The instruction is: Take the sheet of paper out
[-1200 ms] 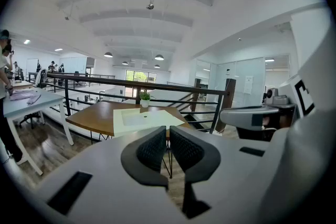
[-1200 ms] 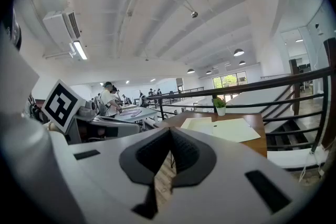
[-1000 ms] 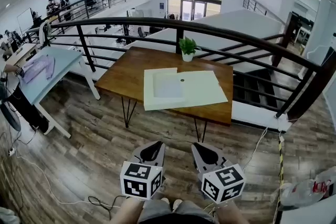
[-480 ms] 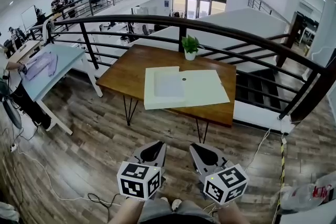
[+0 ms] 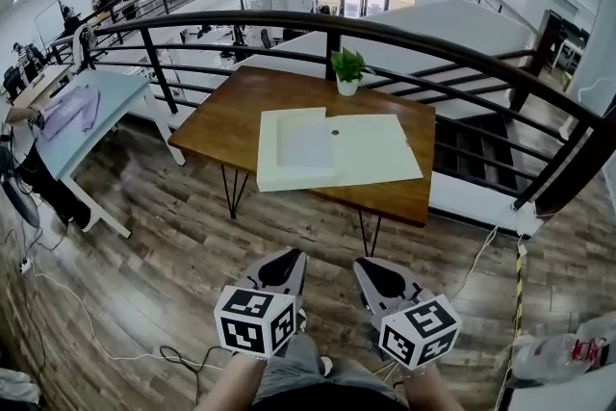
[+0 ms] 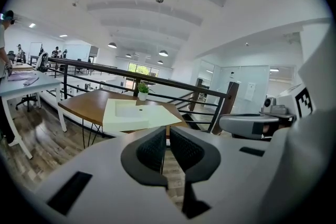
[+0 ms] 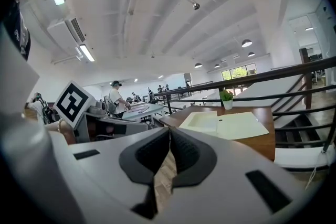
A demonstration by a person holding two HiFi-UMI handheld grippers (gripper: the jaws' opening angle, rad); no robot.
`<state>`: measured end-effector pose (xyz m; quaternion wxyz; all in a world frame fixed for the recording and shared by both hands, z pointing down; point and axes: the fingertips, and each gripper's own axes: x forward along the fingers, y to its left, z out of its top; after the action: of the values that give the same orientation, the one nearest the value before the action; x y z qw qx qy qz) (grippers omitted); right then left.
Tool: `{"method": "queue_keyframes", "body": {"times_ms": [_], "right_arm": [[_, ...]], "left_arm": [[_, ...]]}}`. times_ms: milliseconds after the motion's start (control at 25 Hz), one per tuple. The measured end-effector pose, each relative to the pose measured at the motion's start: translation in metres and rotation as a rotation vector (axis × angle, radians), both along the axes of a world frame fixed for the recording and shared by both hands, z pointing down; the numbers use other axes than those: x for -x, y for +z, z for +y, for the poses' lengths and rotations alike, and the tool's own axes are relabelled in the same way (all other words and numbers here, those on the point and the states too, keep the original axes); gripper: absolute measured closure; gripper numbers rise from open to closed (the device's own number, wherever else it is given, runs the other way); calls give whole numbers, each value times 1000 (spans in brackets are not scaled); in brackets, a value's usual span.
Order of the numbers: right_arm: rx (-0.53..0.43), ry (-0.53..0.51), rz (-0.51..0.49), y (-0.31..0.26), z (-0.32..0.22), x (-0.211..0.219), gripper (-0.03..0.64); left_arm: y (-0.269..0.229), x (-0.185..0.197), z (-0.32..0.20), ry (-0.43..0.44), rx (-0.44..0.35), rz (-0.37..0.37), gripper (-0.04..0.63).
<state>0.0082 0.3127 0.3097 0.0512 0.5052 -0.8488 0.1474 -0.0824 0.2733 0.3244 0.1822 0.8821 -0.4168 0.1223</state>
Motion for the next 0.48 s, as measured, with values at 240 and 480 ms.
{"method": "queue_keyframes", "body": {"times_ms": [240, 480], "right_arm": [[1, -19, 62, 7, -47, 9, 589], [-3, -25, 50, 4, -120, 19, 589]], "left_arm": [[5, 2, -45, 9, 10, -5, 563], [0, 3, -119, 28, 1, 12, 563]]}}
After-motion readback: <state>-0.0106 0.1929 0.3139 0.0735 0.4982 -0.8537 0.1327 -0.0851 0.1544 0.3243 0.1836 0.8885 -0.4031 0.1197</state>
